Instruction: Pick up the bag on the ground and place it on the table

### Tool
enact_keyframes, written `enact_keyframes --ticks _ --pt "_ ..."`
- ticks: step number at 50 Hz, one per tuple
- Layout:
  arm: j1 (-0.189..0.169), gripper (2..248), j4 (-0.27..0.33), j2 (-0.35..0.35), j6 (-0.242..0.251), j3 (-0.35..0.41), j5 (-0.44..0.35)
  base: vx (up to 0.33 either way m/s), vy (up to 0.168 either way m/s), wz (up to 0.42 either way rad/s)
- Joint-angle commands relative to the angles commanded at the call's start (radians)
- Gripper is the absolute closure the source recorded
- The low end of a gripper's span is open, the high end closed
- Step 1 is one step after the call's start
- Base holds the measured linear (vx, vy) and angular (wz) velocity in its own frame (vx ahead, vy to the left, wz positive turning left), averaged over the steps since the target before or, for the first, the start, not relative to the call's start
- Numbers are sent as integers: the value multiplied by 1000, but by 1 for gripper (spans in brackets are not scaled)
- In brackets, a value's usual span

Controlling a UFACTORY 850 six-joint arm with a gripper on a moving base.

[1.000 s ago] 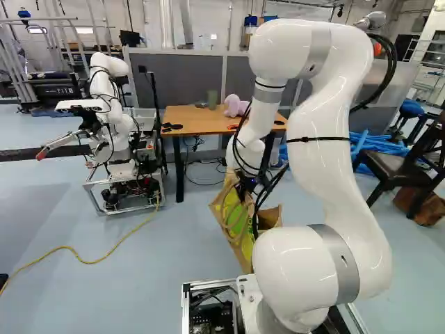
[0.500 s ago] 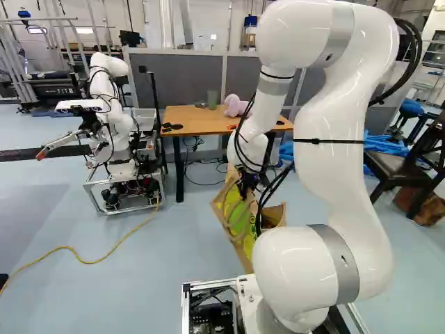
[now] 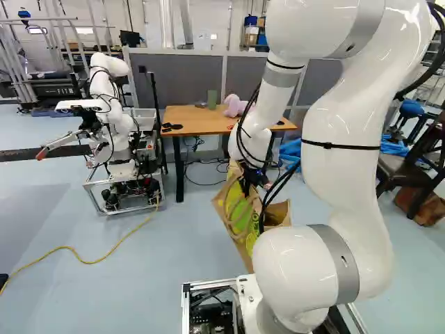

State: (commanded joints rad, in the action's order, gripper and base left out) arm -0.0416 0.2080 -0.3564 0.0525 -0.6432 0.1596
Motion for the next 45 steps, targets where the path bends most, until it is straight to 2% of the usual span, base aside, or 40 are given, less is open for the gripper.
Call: enact_keyframes --ticks 45 --pt "-48 228 0 187 0 39 117 0 0 0"
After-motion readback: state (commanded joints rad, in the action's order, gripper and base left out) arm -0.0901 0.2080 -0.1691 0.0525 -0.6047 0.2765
